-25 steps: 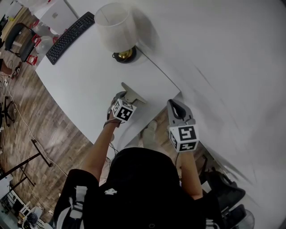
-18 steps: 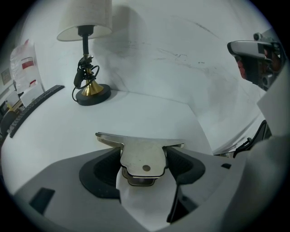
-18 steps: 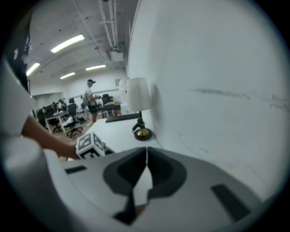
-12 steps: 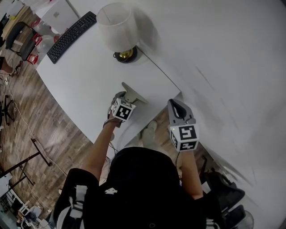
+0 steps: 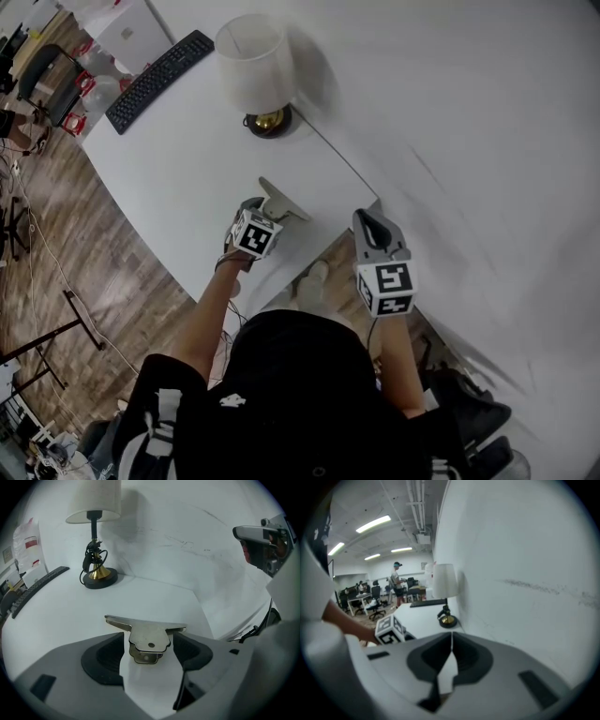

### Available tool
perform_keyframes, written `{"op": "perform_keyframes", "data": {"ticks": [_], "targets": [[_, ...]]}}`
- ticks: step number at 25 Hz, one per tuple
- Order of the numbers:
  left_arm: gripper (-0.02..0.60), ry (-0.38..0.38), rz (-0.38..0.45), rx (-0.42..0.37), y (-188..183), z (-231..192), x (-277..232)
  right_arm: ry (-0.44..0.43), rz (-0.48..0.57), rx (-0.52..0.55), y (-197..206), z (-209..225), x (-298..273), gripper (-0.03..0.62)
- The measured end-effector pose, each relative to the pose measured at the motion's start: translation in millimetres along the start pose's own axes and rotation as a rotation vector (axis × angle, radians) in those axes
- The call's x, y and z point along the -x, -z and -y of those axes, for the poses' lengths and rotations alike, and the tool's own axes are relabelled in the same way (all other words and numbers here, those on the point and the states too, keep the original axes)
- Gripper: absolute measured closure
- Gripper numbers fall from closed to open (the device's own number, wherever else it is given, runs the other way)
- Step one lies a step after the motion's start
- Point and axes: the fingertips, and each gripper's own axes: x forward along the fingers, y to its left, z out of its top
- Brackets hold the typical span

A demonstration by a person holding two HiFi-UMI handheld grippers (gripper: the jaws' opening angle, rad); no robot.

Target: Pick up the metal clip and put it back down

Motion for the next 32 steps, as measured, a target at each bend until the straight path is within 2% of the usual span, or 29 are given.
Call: {"op": "perform_keyframes", "data": {"ticks": [7, 15, 20, 32], "targets": [[0.242, -0.024, 0.056, 0.012, -10, -3, 28, 0.001, 0.026, -0.001, -11, 3, 5, 0.559], [0.244, 0.002, 0.107, 0.004, -25, 6, 65, 0.008, 0.058, 0.012, -23, 8, 8, 0.559], [0.296, -0.015, 0.205, -0.007, -54, 12, 99, -0.005, 0.091, 0.037, -35, 2, 10, 0.559], [0.468, -0.061, 0.460, 0.017, -113, 26, 196, -0.026, 0.178, 0.111, -71, -14, 29, 0.559]]}}
